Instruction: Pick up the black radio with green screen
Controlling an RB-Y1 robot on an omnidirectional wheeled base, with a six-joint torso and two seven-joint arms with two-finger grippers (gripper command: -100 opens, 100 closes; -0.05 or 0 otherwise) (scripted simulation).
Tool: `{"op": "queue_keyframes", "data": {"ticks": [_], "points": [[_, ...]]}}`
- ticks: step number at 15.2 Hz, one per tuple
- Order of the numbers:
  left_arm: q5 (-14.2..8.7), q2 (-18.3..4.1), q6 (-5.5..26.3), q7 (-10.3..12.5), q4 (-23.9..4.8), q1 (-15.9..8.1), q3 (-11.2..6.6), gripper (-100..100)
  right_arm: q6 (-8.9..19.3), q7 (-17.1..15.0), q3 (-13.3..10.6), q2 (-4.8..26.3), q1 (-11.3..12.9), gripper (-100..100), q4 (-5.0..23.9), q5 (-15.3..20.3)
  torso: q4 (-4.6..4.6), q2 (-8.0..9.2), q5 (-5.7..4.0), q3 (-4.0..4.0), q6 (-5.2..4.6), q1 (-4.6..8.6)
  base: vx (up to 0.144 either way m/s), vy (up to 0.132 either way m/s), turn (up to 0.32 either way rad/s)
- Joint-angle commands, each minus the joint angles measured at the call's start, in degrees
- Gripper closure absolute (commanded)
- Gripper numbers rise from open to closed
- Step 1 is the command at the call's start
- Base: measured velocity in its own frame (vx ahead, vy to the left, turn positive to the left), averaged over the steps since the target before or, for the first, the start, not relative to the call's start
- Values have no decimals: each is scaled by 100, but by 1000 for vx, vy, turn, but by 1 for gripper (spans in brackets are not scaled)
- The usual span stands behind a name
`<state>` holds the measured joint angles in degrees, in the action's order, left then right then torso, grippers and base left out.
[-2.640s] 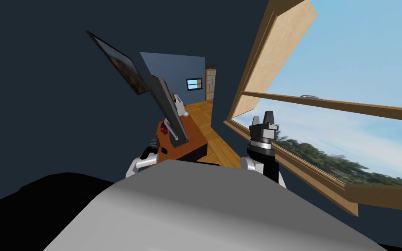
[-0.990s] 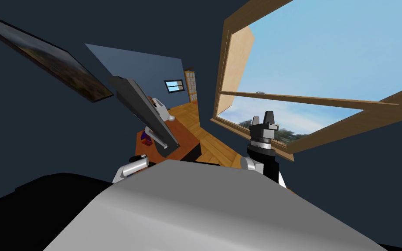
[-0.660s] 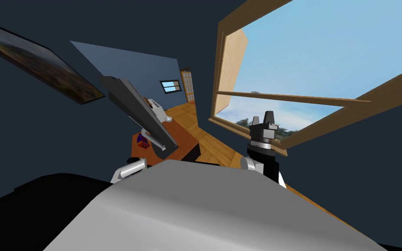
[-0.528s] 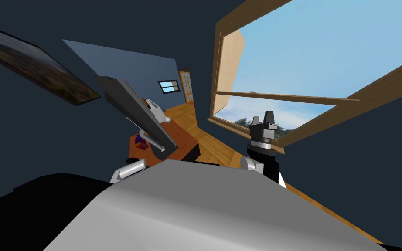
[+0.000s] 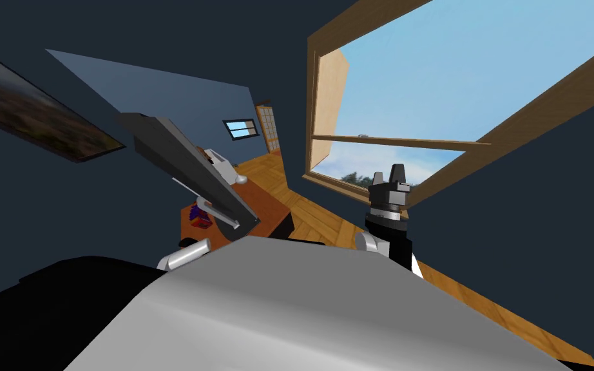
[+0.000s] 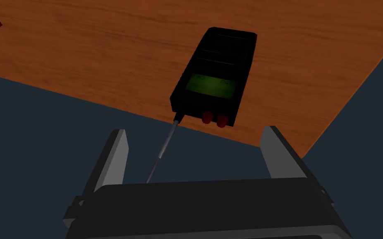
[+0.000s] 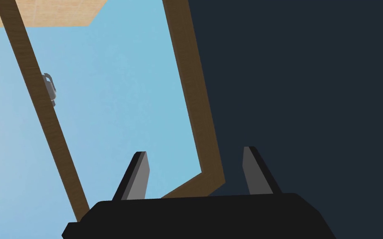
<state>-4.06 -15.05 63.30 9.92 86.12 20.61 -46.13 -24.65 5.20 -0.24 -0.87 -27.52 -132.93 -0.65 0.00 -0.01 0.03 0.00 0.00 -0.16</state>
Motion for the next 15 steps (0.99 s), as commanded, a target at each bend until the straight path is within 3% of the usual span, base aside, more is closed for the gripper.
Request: {"op": "queue_keyframes", "data": {"ticks": [1,6,9,12,13,15], "points": [[13,-42,286,46,-190,-86,-144,-100,0,0,0,0,0,0,0,0,0,0,0,0,0,0,-7,30,-201],[-8,-72,712,76,-375,-125,-333,-100,0,0,0,0,0,0,0,0,0,-2,1,-1,0,-2,-6,30,-147],[-28,-106,1094,108,-573,-164,-533,-100,0,0,0,0,0,0,0,0,1,-3,1,-2,0,-6,0,45,-159],[-36,-118,1249,121,-659,-175,-615,-100,0,0,0,0,0,0,0,0,1,-4,2,-3,2,-9,-10,39,-81],[-27,-106,1147,114,-611,-170,-566,-100,0,0,0,0,0,0,0,0,0,0,2,0,1,-4,-14,14,-46],[15,-80,940,154,-822,-199,-494,-100,0,0,0,0,-1,0,0,0,1,-3,0,-1,3,6,0,0,0]]}}
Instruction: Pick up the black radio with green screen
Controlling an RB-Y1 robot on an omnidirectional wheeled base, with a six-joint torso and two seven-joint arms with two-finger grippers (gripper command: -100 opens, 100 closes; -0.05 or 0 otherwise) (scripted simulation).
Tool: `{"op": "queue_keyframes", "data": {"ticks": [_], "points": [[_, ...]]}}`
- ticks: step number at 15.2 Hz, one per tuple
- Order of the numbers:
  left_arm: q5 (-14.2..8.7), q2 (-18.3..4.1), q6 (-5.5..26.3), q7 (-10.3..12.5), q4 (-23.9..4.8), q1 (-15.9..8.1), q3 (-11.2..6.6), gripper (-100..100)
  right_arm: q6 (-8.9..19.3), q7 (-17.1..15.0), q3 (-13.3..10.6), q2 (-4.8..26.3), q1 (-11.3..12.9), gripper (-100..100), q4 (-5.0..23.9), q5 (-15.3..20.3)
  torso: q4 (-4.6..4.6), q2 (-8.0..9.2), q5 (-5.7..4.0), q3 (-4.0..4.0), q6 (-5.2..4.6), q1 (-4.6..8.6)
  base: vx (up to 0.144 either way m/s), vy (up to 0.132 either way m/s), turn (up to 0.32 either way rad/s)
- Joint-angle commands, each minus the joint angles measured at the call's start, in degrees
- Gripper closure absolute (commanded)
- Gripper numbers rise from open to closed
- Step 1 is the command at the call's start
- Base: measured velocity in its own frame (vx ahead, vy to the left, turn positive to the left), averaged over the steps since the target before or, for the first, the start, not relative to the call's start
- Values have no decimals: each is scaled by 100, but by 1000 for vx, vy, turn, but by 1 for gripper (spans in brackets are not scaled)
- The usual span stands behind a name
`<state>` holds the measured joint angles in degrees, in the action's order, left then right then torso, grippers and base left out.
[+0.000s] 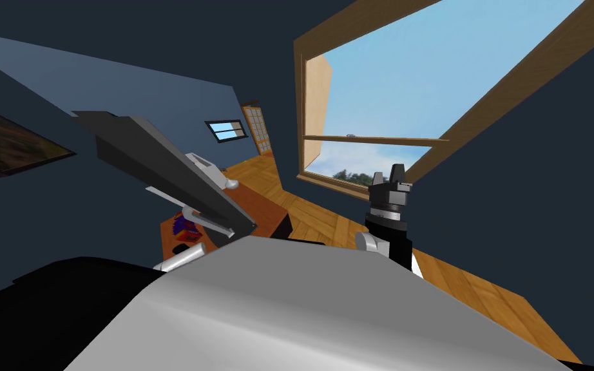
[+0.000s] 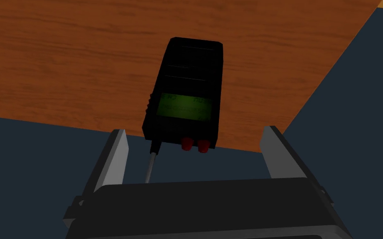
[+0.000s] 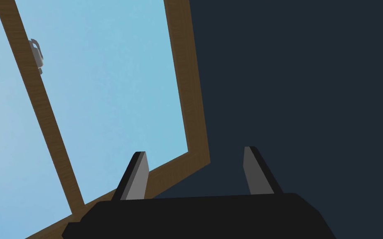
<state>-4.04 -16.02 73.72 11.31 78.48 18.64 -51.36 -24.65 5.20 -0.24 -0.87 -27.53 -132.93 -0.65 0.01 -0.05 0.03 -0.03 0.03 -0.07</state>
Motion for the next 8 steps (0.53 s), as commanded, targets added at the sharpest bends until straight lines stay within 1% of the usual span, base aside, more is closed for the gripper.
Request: {"op": "queue_keyframes", "data": {"ticks": [1,3,4,5,8], "points": [[29,27,-197,28,-139,-12,62,-100,0,0,0,0,0,0,0,0,0,0,0,0,0,0,7,-7,22],[54,42,-338,49,-260,-27,109,-100,0,0,0,0,0,0,0,0,1,-3,-1,-2,0,4,5,-6,18],[34,31,-224,30,-170,-14,74,-100,0,0,0,0,0,0,0,0,1,-3,-1,-2,0,4,0,0,0],[38,35,-248,35,-179,-15,81,100,0,0,0,0,0,0,0,0,1,-3,-2,-2,0,4,0,0,0],[39,21,-254,36,-166,-19,77,100,0,0,0,0,0,0,0,0,2,3,16,1,5,-4,-1,0,-4]]}}
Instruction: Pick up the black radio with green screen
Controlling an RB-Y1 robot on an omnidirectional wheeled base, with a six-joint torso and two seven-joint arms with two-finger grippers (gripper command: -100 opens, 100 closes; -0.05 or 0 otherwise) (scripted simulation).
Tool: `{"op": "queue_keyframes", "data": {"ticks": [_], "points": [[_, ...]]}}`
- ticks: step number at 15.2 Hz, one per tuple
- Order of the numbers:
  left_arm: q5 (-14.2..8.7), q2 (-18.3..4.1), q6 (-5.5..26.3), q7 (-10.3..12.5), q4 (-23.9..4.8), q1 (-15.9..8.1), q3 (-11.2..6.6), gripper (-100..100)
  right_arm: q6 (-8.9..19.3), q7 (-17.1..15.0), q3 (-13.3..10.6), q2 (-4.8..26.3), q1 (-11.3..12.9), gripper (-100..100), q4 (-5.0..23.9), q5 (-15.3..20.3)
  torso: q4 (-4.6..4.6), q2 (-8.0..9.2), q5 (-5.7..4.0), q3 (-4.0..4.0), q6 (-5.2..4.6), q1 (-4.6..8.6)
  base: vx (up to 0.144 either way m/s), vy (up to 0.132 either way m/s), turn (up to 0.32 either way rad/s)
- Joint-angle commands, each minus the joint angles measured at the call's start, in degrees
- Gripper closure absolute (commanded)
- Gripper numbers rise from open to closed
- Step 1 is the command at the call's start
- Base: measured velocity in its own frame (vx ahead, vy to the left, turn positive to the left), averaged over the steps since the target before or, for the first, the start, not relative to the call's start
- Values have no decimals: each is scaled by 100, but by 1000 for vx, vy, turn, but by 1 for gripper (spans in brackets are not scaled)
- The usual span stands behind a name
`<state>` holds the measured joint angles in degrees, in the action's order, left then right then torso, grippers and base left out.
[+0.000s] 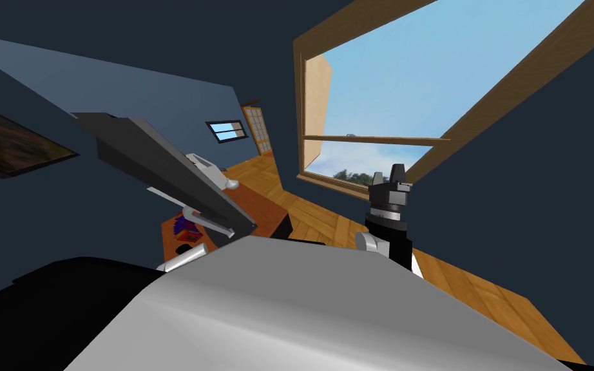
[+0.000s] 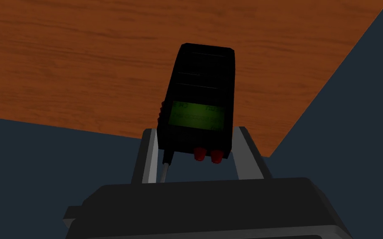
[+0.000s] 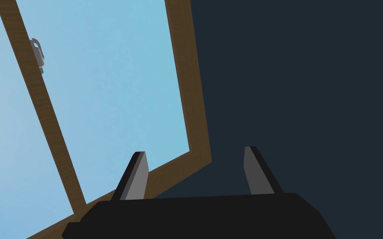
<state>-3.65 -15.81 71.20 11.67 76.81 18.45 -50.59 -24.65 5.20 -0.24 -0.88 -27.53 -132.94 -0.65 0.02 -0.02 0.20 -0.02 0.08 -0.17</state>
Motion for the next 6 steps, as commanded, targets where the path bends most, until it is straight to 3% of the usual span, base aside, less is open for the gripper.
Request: {"op": "queue_keyframes", "data": {"ticks": [1,2,5,6], "points": [[0,0,0,0,0,0,0,100,0,0,0,0,0,0,0,0,0,0,0,0,0,0,0,0,0],[-34,-9,197,-28,149,23,-64,100,0,0,0,0,0,0,0,0,0,0,1,0,0,-3,-1,14,14],[-66,-29,385,-55,311,44,-127,100,0,0,0,0,0,0,0,0,0,3,-1,2,2,-9,-6,5,-19],[-48,-15,265,-39,229,35,-93,100,0,0,0,0,0,0,0,0,0,3,0,1,3,-8,0,0,0]]}}
